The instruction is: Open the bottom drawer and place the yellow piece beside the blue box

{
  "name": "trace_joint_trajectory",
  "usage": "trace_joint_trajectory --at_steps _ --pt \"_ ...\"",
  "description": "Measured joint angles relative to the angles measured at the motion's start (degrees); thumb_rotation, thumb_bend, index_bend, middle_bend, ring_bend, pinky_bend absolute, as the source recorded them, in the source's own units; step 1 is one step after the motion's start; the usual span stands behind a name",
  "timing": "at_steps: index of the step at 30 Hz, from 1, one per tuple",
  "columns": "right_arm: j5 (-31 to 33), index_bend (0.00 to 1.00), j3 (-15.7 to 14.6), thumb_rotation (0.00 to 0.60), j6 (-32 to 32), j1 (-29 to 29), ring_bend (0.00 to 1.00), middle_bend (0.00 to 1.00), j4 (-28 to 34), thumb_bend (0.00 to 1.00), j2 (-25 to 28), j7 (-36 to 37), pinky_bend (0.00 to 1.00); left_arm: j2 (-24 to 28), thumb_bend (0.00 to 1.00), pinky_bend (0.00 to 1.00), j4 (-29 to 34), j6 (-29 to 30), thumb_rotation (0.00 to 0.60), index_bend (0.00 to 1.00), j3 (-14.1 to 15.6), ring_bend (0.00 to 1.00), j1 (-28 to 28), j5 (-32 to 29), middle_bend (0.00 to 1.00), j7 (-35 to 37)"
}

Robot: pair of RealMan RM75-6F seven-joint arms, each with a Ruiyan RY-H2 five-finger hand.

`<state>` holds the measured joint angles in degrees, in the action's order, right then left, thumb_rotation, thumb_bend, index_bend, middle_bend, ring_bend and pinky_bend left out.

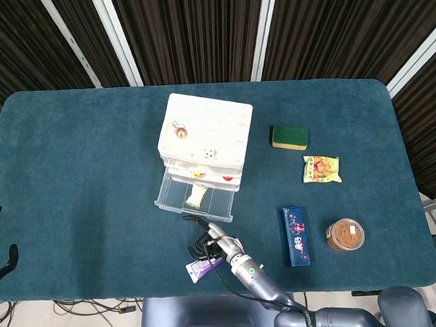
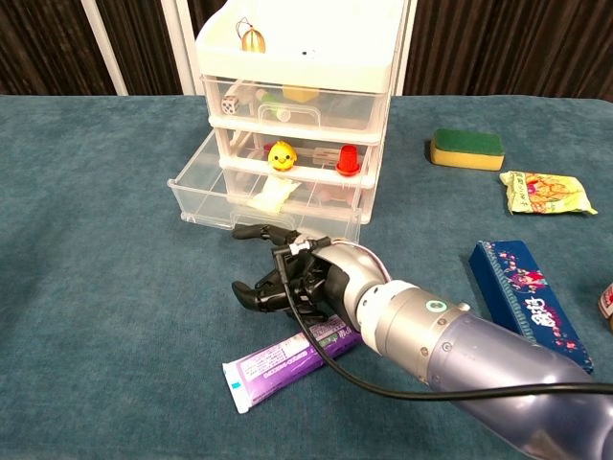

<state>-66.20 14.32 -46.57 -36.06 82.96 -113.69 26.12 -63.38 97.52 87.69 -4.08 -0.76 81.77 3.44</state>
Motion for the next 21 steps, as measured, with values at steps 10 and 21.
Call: trace_joint_trajectory --at_steps 10,21 --pt "-2.31 0.17 -0.6 0.6 -2.03 1.26 0.97 0.97 5.75 0.48 3.36 -1.28 1.0 -0.05 0.48 0.0 0.05 -0.07 0.6 0.07 0.05 0.0 -0.06 0.07 0.0 -0.18" --pt "-2.47 0.19 1.76 0.6 -3.73 0.13 0.98 0.97 17.67 0.29 12.7 -12.64 1.0 -0.06 0.48 0.0 0.18 0.03 0.6 0.07 0.06 0.0 -0.06 0.24 0.0 -0.06"
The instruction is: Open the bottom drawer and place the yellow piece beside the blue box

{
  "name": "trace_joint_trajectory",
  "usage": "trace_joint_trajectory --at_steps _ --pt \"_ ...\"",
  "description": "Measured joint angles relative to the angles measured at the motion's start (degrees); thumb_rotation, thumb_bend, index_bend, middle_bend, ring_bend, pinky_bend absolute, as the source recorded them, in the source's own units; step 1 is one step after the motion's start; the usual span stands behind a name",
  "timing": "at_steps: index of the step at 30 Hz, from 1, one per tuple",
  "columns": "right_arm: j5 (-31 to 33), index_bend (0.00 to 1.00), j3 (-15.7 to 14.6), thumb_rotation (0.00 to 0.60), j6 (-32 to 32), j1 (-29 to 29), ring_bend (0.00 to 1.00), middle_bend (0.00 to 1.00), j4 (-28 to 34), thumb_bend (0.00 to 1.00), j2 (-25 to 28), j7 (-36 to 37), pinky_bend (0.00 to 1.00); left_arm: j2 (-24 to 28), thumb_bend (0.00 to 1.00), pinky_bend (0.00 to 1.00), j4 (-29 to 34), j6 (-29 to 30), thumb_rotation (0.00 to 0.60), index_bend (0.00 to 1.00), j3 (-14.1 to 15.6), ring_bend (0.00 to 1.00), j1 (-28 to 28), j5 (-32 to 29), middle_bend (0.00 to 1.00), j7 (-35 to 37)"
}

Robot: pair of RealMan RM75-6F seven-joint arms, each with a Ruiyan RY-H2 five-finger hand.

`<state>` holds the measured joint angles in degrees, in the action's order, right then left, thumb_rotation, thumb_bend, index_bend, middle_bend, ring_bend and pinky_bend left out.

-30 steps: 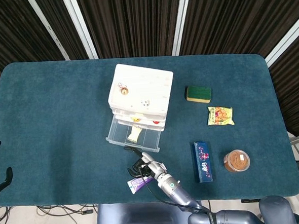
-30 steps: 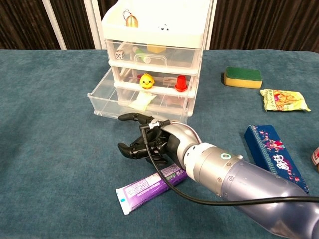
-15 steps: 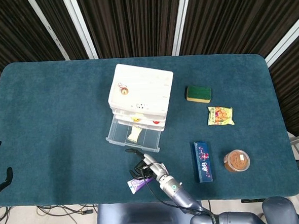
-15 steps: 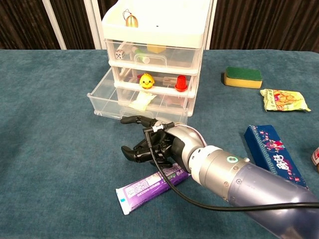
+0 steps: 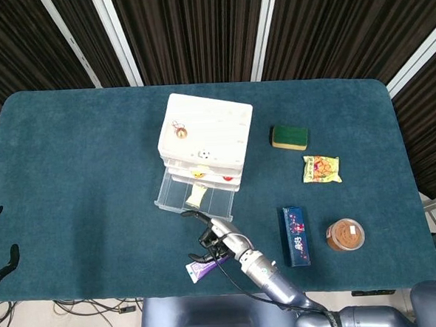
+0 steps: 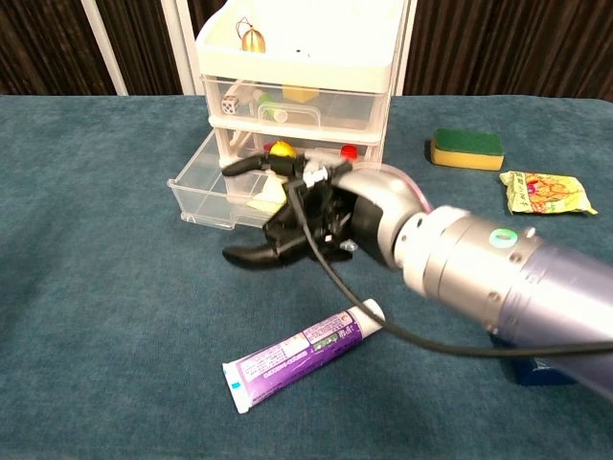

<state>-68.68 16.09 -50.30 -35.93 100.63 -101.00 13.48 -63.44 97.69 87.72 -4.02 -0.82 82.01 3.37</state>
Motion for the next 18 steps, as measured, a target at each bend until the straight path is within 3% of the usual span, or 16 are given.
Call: trace_joint_trajectory --at_steps 9,14,18 --pt "9.55 0.19 6.07 0.6 0.86 -4.33 1.0 1.0 7.43 0.18 10.19 -11.98 1.0 0.05 0.48 0.0 0.12 -0.14 0.6 0.07 0.0 0.0 -0.02 -0.14 0.01 0.13" --pt "12.95 0.2 8.17 0.6 7.08 -9.33 1.0 1.0 7.18 0.17 17.46 -16.09 1.0 0.02 0.48 0.0 0.15 -0.14 0.6 0.07 -0.02 0.0 -0.03 -0.2 0.01 0.0" --pt "12.47 0.21 8.13 0.6 8.8 -13.26 1.0 1.0 3.99 0.17 19.56 -20.98 1.0 0.04 0.48 0.0 0.25 -0.23 0.6 0.07 -0.04 0.0 -0.04 -0.35 0.01 -0.06"
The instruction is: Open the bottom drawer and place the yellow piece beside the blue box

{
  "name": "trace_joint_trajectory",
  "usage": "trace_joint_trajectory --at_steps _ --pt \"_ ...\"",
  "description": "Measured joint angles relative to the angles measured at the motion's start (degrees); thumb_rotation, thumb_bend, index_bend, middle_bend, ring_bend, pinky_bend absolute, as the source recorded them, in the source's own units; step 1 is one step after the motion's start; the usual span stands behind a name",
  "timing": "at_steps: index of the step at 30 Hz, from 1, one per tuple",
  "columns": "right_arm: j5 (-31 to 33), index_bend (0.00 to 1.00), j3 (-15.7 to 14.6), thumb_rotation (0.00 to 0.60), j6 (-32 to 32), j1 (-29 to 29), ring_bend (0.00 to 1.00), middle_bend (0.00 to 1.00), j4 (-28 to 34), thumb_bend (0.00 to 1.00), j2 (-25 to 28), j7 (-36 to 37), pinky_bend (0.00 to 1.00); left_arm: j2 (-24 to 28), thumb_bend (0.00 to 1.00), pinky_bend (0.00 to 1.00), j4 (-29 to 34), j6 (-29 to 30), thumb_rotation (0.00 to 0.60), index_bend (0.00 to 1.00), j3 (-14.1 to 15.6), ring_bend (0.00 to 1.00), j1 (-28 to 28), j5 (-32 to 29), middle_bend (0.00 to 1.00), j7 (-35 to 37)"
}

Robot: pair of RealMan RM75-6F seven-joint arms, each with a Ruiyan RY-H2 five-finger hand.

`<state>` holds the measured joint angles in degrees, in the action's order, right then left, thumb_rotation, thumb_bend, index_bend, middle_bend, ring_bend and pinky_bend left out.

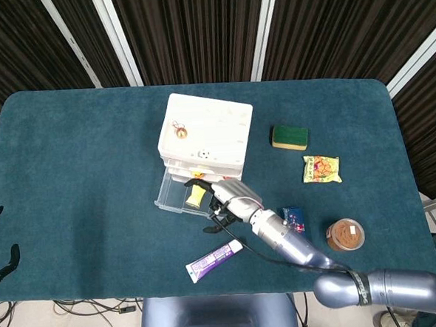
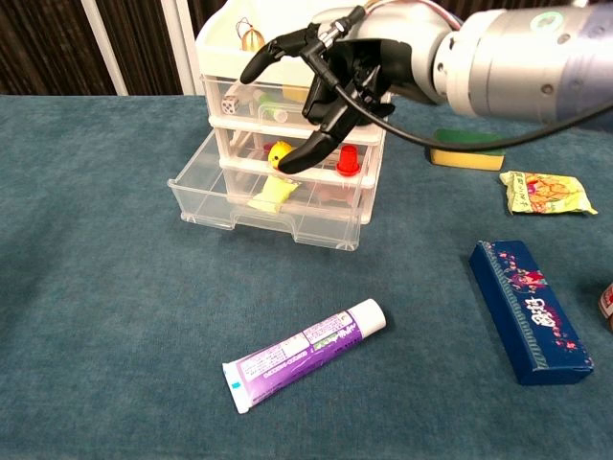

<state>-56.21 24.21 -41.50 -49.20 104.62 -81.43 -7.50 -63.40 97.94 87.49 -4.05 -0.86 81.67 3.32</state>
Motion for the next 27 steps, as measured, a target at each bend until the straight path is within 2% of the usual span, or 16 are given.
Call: trace_joint_trajectory --at_steps 8,15,27 --pt "-5.06 0.22 -3.15 0.6 -2.15 -4.21 1.0 1.0 -6.77 0.16 0.05 -10.2 1.0 0.05 0.48 0.0 0.02 -0.14 0.6 0.07 -0.03 0.0 -0.03 -0.15 0.01 0.12" --pt "-10.72 0.24 -6.67 0.6 -7.32 -6.66 1.0 1.0 -11.33 0.16 -2.19 -17.89 1.0 0.09 0.48 0.0 0.05 -0.26 0.6 0.07 0.02 0.0 -0.06 -0.14 0.0 0.18" --pt "-12.07 0.27 -9.47 0.6 -10.15 -8.18 1.0 1.0 -15.44 0.16 -7.63 -21.24 1.0 0.19 0.48 0.0 0.1 -0.43 0.6 0.07 0.04 0.0 -0.09 -0.28 0.0 0.2"
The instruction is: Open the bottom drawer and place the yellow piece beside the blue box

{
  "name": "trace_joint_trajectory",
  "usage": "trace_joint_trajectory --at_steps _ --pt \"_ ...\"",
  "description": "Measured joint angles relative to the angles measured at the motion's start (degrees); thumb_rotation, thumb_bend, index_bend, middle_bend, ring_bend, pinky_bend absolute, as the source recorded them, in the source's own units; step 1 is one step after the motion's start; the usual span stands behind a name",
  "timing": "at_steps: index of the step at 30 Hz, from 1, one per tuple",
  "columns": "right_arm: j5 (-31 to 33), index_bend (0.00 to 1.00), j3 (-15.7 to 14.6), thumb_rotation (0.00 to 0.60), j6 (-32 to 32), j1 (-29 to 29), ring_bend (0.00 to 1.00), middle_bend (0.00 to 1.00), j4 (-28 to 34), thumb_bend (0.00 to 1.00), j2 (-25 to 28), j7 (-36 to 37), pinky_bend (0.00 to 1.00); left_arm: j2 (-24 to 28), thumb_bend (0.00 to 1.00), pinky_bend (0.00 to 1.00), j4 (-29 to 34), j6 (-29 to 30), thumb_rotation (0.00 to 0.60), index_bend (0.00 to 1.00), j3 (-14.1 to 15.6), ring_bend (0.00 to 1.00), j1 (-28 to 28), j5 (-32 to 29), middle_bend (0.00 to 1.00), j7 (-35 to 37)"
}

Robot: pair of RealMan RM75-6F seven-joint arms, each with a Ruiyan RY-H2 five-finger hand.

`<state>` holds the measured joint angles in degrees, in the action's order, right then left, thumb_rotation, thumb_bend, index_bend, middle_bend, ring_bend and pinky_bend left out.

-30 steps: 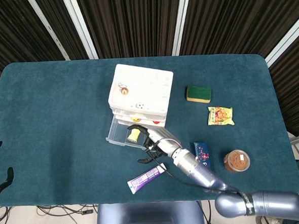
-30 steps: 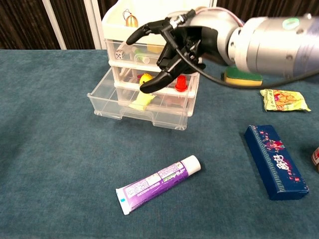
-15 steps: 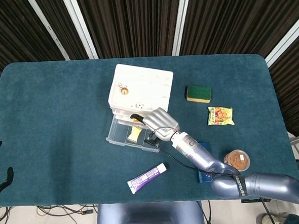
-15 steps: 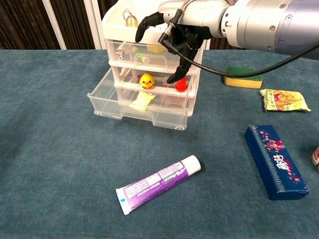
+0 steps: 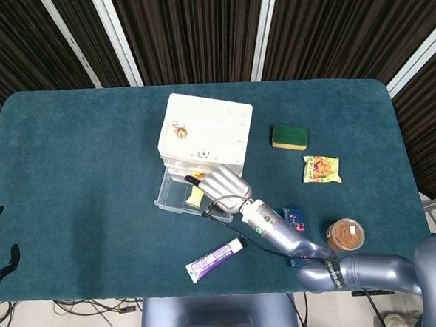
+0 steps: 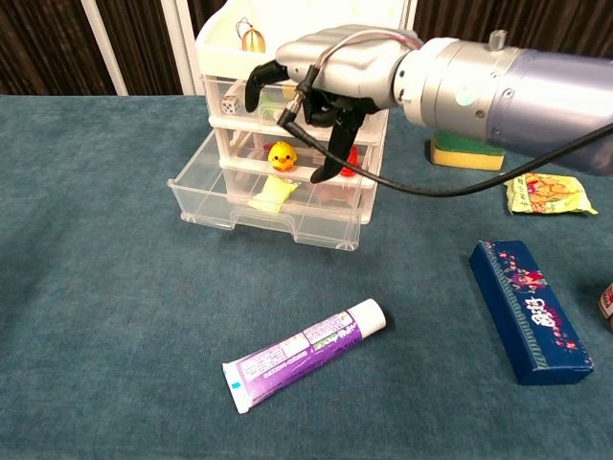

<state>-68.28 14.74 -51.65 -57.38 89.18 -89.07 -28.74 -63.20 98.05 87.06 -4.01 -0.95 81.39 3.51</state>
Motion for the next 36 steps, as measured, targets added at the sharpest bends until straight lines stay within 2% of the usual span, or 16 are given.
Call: trace_joint_trajectory --at_steps 5,12,36 --pt "-1.32 0.27 -0.38 0.6 -0.02 -0.79 1.0 1.0 -3.01 0.16 -1.14 0.47 1.0 0.03 0.48 0.0 -0.07 -0.01 0.6 0.07 0.01 0.0 -0.03 0.06 0.0 0.04" --pt "-2.01 0.27 -1.95 0.6 1.6 -2.2 1.0 1.0 -6.26 0.16 -1.38 -2.45 1.0 0.08 0.48 0.0 -0.07 -0.2 0.6 0.07 0.05 0.0 -0.12 0.11 0.0 0.15" --pt "-0.96 0.27 -3.14 0.6 5.38 -5.4 1.0 1.0 -9.33 0.16 -3.23 -4.25 1.0 0.14 0.48 0.0 -0.01 -0.26 0.6 0.07 0.13 0.0 -0.1 0.06 0.0 0.18"
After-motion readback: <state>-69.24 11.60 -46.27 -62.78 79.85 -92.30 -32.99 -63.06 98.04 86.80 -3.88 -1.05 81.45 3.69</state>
